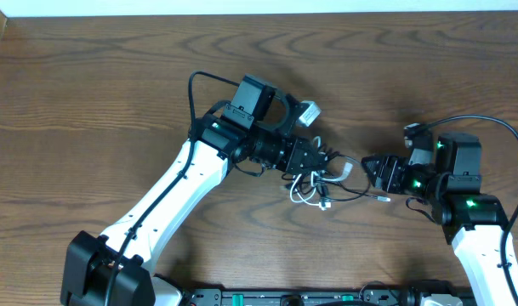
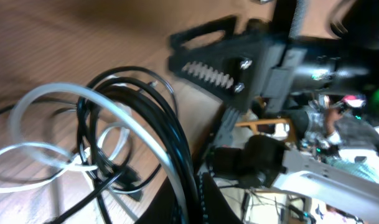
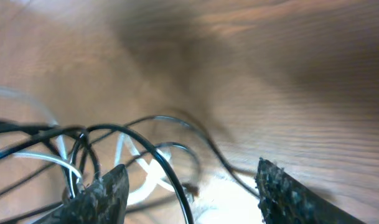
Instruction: Untangle cables
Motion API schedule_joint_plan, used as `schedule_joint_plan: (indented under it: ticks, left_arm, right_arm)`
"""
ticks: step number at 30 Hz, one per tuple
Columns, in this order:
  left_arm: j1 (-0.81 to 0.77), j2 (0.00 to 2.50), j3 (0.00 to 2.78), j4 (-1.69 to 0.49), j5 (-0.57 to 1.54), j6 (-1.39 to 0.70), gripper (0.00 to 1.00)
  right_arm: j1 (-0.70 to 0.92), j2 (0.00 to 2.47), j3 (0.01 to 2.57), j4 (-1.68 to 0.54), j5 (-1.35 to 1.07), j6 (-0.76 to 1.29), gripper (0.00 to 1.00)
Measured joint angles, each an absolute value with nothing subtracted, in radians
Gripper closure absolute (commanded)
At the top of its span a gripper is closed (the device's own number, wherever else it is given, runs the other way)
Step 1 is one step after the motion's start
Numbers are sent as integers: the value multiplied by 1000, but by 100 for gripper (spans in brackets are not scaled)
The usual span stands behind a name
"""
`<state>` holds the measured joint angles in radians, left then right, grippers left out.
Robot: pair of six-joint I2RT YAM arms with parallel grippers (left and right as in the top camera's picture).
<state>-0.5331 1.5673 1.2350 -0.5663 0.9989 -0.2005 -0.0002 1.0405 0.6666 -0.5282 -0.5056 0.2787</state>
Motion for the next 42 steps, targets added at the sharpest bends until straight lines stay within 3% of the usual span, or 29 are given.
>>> schedule_joint_plan:
  ticks: [4,10,13,20,24,30,35,42]
  left_arm:
    - [-533,1567,1235,-514,1058,-200,92]
    - [-533,1567,1235,-467,1137,-201,92]
    - [-533,1567,1235,-439,1185,-201,92]
    - [-533,1567,1235,-451,1176,-201,93]
    - [-533,1567,1235,-471,1074,-218,93]
    - [-506,1567,1235,-455,945,-339,93]
    - [-410,1567,1235,-427,900,-559,93]
    - [-347,1567,1234,-178,1113,-776,92]
  right_arm:
    - [6,1040,667,-553,-589,232,35]
    - [51,1040,667,-549,-697,148,44]
    - [72,1040,667,-550,-696,126,43]
    - [83,1040,667,-522,-739,105,27]
    - [82,1040,667,-474,-773,101,28]
    - [2,1037,667,-451,-725,101,29]
    - [-120,1030,667,-452,-697,113,23]
    - [-139,1029,667,-518,-833,-16,23]
